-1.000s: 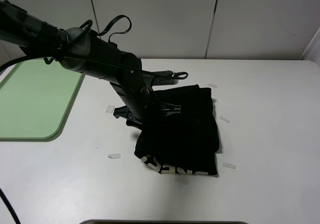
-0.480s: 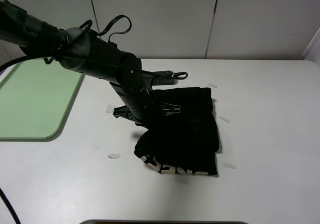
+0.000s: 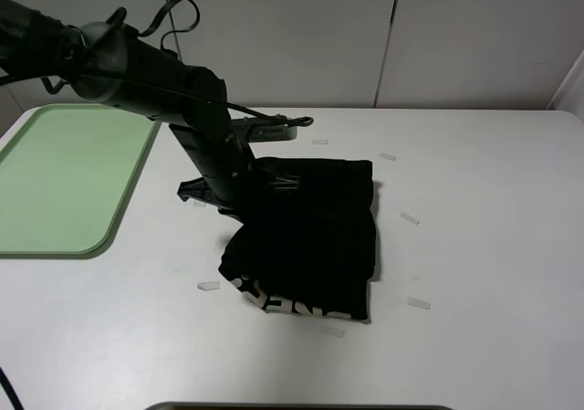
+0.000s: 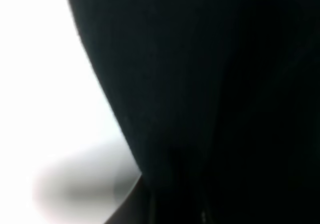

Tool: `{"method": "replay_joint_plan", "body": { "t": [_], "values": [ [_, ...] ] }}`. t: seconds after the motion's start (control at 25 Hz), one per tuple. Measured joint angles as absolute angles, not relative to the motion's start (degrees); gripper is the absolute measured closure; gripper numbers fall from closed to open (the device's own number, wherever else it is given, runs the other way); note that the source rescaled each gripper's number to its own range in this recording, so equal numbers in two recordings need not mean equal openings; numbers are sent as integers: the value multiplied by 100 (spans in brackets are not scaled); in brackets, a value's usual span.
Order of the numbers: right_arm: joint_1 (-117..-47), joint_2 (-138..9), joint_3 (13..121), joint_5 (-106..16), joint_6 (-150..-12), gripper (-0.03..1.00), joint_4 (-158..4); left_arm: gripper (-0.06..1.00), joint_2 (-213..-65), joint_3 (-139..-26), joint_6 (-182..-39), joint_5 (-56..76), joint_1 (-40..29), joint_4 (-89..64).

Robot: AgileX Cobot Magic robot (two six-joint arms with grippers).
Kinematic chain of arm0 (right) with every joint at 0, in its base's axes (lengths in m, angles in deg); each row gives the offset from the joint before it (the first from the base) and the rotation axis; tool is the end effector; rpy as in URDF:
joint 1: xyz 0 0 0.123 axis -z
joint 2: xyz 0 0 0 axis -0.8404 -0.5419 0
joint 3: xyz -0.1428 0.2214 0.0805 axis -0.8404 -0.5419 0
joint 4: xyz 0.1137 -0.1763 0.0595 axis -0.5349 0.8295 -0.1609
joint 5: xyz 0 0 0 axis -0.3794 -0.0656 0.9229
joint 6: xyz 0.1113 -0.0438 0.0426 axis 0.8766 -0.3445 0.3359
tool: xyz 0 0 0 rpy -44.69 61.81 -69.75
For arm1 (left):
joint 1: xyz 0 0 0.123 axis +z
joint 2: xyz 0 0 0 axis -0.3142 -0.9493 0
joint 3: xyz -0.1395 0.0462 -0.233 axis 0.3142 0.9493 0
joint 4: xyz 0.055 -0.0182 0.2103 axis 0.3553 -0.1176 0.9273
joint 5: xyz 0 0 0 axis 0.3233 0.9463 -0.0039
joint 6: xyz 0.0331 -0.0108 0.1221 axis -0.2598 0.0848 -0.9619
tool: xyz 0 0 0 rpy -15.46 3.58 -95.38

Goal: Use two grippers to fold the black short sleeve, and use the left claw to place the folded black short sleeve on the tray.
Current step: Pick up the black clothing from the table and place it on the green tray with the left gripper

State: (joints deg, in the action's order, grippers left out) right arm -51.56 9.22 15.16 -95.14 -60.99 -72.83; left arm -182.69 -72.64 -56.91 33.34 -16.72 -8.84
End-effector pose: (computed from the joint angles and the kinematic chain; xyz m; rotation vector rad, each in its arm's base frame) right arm 0.0087 0.0060 0.2466 0.0414 2.0135 -0.0231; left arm 0.3064 -0.2264 0.1041 0.2068 2.8359 -0.3656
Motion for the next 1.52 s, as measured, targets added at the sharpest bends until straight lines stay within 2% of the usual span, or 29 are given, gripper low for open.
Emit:
{"method": "replay_joint_plan", "body": {
  "t": [0.48, 1.08, 1.52],
  "values": [
    [-5156, 922, 1516, -9514, -6099, -3, -7283, 90, -17826, -7264, -6417, 4211, -502, -378],
    [-5156, 922, 1516, -9514, -6099, -3, -7283, 90, -17780, -7434, -7781, 4837, 1363, -324],
    [-5156, 922, 1516, -9514, -6099, -3, -7283, 90, -17780, -7796, -8555, 4708, 2624, -324]
  ]
}}
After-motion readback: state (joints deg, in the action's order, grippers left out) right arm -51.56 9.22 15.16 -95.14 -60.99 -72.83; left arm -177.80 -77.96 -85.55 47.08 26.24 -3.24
